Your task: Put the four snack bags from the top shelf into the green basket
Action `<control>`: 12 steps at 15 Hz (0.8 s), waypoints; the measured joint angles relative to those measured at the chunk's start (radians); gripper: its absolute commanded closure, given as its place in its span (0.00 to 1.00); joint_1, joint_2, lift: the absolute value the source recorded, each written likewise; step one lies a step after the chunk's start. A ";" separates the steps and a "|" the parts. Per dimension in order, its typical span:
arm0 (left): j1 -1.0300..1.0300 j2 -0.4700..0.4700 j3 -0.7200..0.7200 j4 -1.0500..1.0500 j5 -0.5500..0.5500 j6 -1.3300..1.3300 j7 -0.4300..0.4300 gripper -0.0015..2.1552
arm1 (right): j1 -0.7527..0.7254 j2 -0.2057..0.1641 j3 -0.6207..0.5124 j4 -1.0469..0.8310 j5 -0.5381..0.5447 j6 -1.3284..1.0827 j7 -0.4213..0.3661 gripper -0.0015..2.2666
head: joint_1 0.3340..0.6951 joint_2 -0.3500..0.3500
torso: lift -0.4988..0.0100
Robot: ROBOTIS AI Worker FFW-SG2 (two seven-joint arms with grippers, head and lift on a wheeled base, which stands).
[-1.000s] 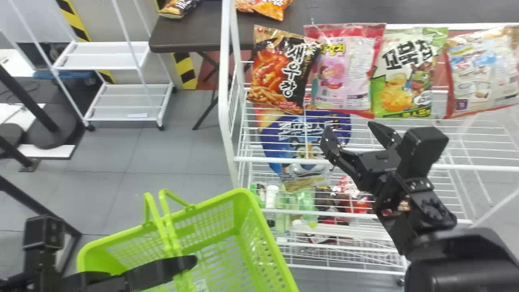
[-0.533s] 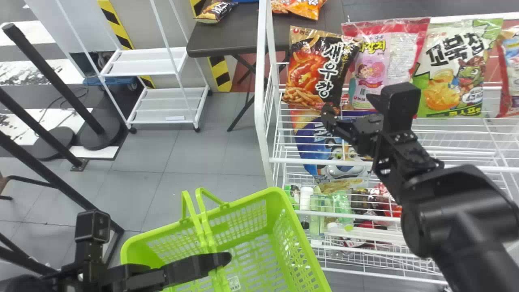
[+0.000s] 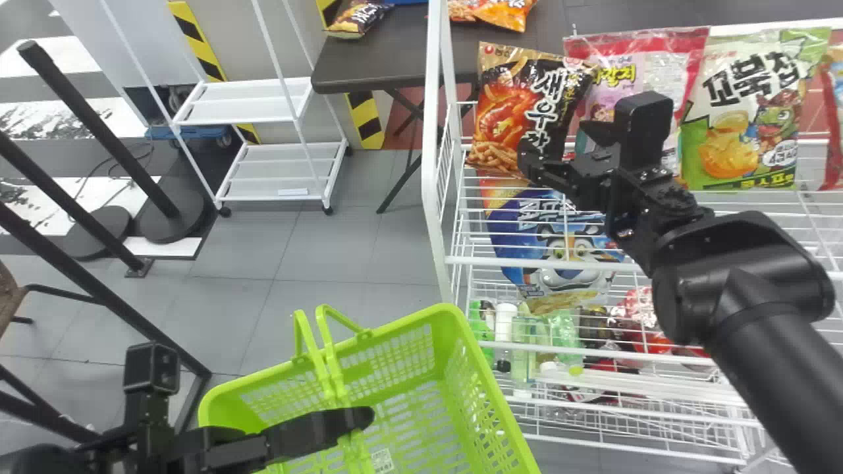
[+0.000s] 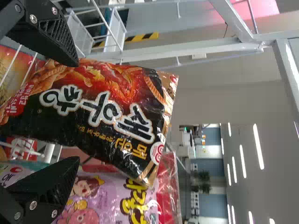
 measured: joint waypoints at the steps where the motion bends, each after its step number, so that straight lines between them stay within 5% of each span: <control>1: 0.001 0.002 0.001 0.001 0.002 0.000 0.000 1.00 | -0.021 0.000 0.000 0.038 -0.006 -0.011 0.018 0.05 | 1.00 0.81 | 0.98; 8: 0.015 0.005 0.012 0.003 0.018 0.000 0.000 1.00 | -0.156 0.000 0.005 0.258 -0.033 -0.110 0.100 0.06 | 1.00 0.79 | 0.98; 12: 0.017 0.004 0.013 0.010 0.024 0.001 0.000 1.00 | -0.220 0.000 0.017 0.347 -0.035 -0.085 0.172 0.21 | 1.00 0.80 | 0.98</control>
